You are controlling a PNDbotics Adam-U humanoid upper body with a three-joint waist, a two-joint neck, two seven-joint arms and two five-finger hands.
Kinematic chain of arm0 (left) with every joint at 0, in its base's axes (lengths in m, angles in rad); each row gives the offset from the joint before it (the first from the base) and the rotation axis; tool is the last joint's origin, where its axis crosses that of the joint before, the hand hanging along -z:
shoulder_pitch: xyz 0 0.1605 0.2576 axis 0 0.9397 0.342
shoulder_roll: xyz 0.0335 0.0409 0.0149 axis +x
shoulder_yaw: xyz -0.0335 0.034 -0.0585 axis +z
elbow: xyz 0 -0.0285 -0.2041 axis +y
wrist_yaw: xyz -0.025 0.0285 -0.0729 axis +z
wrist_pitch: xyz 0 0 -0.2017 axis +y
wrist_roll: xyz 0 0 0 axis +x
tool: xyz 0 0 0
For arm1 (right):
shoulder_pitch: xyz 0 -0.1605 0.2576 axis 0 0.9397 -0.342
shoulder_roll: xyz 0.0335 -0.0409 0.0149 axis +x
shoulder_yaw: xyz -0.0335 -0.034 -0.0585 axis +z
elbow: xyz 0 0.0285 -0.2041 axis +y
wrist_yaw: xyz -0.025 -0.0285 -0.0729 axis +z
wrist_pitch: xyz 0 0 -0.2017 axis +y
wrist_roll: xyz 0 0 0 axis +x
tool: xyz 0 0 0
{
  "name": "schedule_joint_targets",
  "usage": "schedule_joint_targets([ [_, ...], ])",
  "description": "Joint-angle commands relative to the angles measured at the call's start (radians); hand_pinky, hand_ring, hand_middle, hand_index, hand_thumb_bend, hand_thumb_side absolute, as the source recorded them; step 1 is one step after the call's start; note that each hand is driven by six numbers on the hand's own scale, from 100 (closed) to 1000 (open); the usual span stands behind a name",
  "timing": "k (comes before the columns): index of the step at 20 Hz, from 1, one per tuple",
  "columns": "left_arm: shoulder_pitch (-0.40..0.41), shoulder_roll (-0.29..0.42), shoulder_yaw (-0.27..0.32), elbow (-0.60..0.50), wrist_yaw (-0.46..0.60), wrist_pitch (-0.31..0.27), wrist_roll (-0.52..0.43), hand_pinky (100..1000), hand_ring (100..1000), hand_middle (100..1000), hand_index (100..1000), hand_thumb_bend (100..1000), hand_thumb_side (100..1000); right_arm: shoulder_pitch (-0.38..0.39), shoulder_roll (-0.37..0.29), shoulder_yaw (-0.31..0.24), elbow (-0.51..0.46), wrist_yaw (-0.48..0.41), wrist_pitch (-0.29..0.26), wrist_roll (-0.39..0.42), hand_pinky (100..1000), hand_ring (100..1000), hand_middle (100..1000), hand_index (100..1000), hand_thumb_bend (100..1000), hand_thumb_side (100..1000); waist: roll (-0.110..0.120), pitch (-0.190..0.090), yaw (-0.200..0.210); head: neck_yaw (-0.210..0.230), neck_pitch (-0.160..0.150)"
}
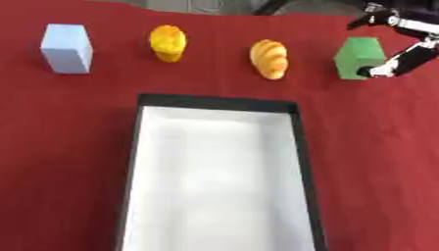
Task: Pick up objects on the table and place them in the box.
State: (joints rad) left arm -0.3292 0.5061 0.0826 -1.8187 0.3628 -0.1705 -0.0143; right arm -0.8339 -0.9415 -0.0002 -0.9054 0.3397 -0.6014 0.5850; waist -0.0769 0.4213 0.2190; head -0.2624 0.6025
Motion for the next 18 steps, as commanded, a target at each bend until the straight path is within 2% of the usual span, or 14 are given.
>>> schedule_joint_targets([
  [1,-0.012,0.035,0.001,-0.023,-0.01,-0.005,-0.003,813,776,734,808,100,776,-0.006,-0.055,-0.026,0.007,0.014,-0.305,0.278,992,979,882,941,433,256,-0.01,-0.002,0.006,-0.01,-0.021],
  [10,-0.009,0.031,-0.002,-0.024,-0.029,-0.004,-0.001,813,777,734,807,100,786,0.009,-0.07,-0.045,0.029,0.053,-0.296,0.182,980,965,868,935,441,291,-0.008,0.016,0.017,-0.025,-0.037],
  [18,-0.005,0.032,-0.006,-0.023,-0.037,-0.001,-0.005,815,778,734,806,100,790,0.02,-0.082,-0.05,0.041,0.065,-0.285,0.127,948,912,832,928,446,321,-0.009,0.017,0.012,-0.027,-0.035],
])
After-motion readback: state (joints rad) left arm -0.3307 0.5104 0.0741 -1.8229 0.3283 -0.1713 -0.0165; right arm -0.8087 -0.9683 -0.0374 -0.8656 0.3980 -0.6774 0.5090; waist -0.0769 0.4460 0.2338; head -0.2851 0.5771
